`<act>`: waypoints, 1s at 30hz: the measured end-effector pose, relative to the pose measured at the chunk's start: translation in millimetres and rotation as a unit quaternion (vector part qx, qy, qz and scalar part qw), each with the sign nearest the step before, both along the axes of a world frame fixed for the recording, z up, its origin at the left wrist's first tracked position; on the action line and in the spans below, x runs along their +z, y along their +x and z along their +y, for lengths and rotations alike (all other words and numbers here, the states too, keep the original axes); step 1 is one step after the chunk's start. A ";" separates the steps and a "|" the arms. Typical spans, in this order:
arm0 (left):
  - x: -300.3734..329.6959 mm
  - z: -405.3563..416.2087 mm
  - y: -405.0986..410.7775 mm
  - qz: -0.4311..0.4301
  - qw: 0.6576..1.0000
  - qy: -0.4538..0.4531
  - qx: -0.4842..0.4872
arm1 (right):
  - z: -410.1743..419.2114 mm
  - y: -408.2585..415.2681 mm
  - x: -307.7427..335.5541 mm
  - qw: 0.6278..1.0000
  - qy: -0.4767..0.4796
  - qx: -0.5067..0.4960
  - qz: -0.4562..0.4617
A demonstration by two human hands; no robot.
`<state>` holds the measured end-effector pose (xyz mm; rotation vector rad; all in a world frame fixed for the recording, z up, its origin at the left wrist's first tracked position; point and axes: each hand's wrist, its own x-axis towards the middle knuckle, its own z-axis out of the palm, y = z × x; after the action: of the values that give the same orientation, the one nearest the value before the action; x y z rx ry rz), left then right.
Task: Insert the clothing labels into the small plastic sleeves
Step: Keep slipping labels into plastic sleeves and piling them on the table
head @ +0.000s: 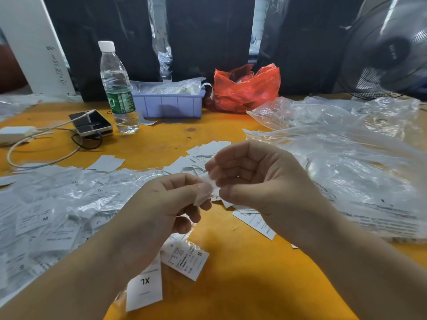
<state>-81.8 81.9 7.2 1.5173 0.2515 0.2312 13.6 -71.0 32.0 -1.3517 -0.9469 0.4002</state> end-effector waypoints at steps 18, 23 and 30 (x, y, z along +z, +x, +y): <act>-2.6 2.6 0.1 0.008 0.985 0.140 0.105 | 0.9 6.0 -0.2 0.992 -0.076 -0.089 -0.049; -0.1 1.3 -2.1 -0.075 0.980 0.139 0.124 | 1.2 4.4 0.1 0.995 -0.084 -0.054 -0.002; 0.3 2.4 -4.0 -0.109 0.970 0.166 0.139 | 1.6 0.0 -0.2 0.994 -0.096 -0.033 0.035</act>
<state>-85.8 84.3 7.5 1.7680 0.2582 0.6884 13.6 -69.4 31.7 -1.5304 -0.8195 0.4940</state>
